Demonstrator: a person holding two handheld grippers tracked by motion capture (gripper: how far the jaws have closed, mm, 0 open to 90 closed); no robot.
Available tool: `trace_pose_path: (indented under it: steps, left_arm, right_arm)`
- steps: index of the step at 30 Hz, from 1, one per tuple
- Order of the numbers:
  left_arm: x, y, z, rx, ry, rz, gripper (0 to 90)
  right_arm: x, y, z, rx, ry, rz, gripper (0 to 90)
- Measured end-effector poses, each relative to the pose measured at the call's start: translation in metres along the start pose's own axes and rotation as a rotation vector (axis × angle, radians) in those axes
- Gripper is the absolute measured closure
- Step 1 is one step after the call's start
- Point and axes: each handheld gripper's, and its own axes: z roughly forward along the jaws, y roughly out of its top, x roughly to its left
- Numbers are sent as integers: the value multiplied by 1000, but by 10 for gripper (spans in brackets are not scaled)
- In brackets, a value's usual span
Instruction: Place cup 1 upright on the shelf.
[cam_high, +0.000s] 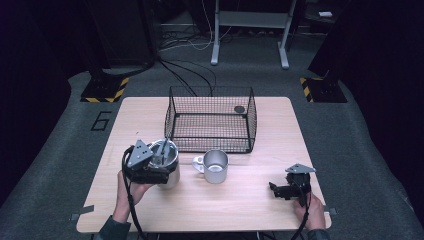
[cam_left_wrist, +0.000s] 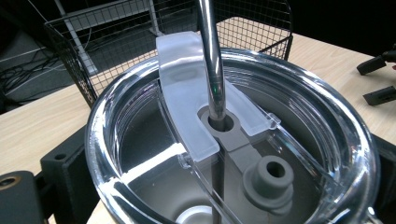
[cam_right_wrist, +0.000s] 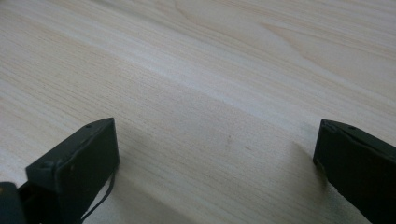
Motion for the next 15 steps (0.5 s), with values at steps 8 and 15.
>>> trace_pose_path:
  steps: [8,15]
  left_arm:
    - [6,6,3,6,-5,1,43]
    - [14,12,3,-11,-7,-3,43]
  right_arm:
    - [0,0,0,0,2,-3,0]
    - [0,0,0,0,3,-4,0]
